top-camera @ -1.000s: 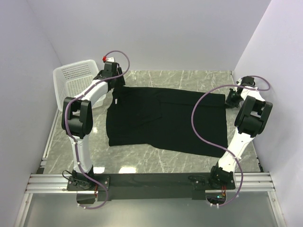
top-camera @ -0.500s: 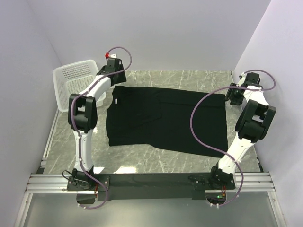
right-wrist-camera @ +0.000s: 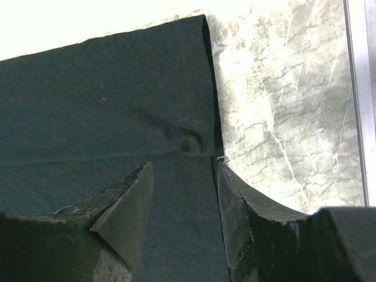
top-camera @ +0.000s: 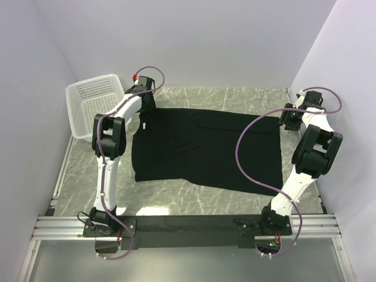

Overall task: Fold and stack the t-shirts
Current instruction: Smooth out the T-shirt at the center of the board.

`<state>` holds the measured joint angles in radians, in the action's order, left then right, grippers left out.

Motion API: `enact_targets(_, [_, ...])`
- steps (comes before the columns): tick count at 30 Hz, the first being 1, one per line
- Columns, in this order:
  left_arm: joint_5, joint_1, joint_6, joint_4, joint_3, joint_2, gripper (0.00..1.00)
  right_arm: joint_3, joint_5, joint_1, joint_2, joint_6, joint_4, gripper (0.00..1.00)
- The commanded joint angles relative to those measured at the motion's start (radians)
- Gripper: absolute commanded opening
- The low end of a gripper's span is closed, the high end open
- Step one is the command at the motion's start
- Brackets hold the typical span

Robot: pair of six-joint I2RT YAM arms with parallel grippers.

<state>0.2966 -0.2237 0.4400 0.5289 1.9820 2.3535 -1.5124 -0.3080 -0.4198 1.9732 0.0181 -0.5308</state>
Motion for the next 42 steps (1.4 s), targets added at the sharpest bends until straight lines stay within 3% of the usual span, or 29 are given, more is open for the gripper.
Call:
enact_targets(1, [0.004,0.0,0.023,0.011,0.075,0.019,0.6,0.008,-0.008,-0.007,-0.011,0.005,0.037,0.55])
enact_targets(12, [-0.019,0.006,0.028,0.02,0.144,0.076,0.48,0.012,0.0,-0.007,0.018,0.005,0.045,0.54])
enact_targets(21, [-0.039,0.024,0.025,0.002,0.107,0.056,0.15,0.02,-0.002,-0.007,0.026,0.009,0.046,0.54])
enact_targets(22, [-0.042,0.027,0.023,-0.001,0.101,0.053,0.07,0.02,-0.003,-0.007,0.026,0.009,0.045,0.54])
enact_targets(25, [-0.043,0.037,0.017,-0.013,0.083,0.04,0.02,0.023,-0.002,-0.007,0.026,0.011,0.051,0.53])
enact_targets(42, [-0.093,0.061,-0.011,-0.036,0.083,0.027,0.0,-0.066,0.007,-0.005,0.128,-0.056,0.028,0.53])
